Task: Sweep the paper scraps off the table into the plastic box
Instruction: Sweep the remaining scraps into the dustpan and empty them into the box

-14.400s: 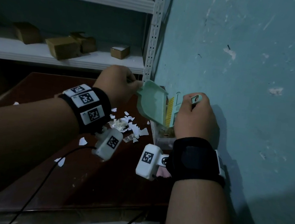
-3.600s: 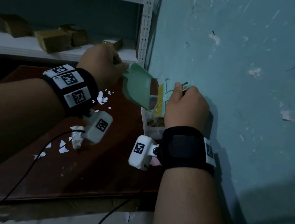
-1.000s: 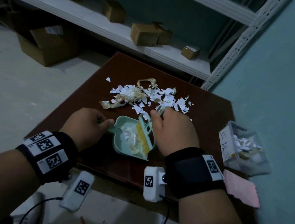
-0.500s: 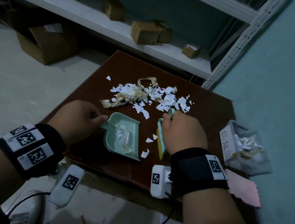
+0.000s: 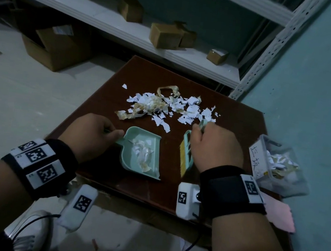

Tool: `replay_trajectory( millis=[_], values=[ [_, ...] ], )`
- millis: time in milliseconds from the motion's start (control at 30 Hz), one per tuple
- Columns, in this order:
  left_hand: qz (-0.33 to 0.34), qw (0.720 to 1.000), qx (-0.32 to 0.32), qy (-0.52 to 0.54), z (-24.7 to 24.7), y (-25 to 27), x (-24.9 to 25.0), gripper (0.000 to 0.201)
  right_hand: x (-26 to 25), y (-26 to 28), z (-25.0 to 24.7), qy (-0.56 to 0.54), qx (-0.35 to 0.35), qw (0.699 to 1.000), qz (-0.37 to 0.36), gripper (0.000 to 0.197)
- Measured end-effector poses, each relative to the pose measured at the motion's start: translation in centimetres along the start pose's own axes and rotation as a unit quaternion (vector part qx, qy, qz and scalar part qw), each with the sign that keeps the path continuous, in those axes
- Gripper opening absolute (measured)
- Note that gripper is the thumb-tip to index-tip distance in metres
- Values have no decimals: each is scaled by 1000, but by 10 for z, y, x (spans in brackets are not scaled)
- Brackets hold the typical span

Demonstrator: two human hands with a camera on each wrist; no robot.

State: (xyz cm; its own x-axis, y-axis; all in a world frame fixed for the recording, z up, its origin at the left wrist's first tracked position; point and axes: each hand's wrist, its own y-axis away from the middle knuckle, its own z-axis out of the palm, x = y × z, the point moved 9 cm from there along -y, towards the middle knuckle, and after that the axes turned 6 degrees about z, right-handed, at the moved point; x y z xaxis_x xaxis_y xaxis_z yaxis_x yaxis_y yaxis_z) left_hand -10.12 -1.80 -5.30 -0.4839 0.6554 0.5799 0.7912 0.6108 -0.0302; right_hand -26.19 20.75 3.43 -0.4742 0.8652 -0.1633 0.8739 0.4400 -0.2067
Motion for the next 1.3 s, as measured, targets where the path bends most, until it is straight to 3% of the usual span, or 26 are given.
replay_trajectory(
  millis=[133,233,433,533,800,1100,1300],
  values=[
    [0,1000,-4,3,0,0,3,30,-23,11,22,-69,-48,996,-22,42],
    [-4,1000,-4,17,1,1,3,29,-30,12,25,-132,-42,990,-26,44],
    [-30,995,3,99,1,3,-10,32,13,-4,-3,-277,17,958,67,43],
    [-38,989,48,136,-16,0,-19,34,24,-8,-8,-262,52,961,68,44],
    [-72,967,135,205,-70,-12,-45,35,-8,-20,-9,-213,27,976,29,45],
    [-80,971,180,134,-100,-23,-77,38,-89,-89,8,-19,-21,998,-60,43],
    [-84,986,145,22,-96,-33,-95,38,-94,-118,41,64,-81,994,-28,39]
  ],
)
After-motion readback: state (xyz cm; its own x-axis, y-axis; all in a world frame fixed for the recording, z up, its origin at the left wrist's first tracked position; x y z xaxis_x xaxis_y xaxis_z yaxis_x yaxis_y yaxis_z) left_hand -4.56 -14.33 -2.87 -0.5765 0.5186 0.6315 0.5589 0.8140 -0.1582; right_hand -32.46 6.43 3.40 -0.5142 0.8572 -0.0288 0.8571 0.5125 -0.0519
